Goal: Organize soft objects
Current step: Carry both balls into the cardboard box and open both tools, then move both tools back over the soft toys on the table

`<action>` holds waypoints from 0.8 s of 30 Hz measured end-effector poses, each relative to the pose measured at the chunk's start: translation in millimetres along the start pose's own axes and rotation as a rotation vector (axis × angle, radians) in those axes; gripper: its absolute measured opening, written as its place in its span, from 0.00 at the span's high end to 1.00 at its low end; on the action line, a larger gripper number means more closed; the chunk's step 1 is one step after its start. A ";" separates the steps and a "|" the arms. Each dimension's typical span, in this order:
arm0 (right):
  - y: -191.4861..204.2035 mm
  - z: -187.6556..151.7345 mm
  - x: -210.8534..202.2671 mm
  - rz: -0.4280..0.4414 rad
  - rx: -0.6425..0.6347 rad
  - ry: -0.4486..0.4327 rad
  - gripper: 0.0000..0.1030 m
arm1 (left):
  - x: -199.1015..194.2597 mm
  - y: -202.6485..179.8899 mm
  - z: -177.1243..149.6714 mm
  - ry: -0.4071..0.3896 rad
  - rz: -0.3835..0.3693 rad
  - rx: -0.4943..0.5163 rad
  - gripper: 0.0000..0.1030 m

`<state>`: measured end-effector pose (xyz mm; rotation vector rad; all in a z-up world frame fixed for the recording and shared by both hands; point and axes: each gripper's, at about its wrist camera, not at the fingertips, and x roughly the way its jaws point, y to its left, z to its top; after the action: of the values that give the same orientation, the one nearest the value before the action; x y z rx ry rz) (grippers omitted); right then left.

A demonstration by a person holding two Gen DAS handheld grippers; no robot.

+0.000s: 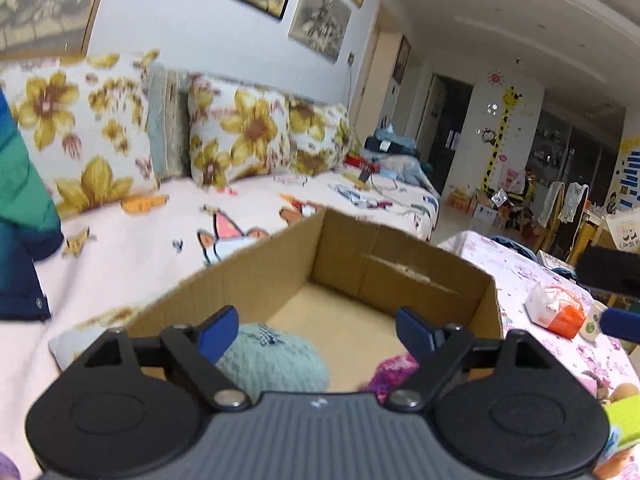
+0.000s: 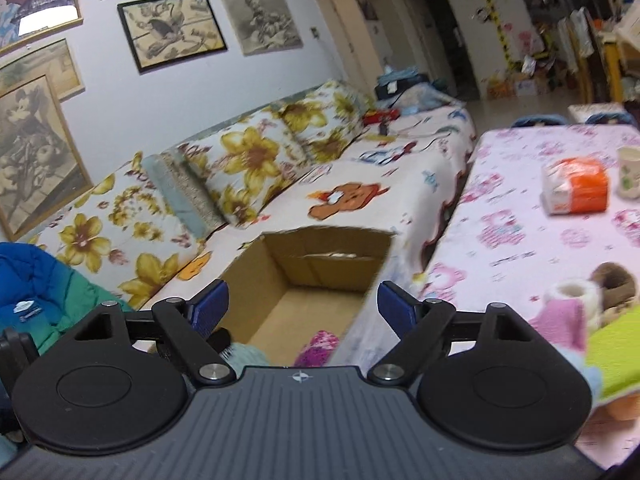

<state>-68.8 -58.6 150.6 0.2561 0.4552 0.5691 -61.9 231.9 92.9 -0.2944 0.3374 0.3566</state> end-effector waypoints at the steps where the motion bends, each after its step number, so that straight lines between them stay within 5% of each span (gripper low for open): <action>1: -1.0 -1.3 -5.2 -0.015 -0.007 -0.011 0.01 | -1.3 -0.9 0.4 -0.010 0.005 0.002 0.15; 15: -44.6 -36.2 -56.4 -0.242 -0.062 -0.150 0.00 | -40.8 -40.7 -2.1 -0.216 -0.126 0.181 0.01; 24: -70.3 -46.0 -75.3 -0.351 -0.010 -0.164 0.00 | -51.7 -68.4 -7.8 -0.196 -0.229 0.261 0.01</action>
<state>-115.0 -153.7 111.4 0.2054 0.3285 0.2047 -83.2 153.0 120.0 -0.0397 0.1519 0.1119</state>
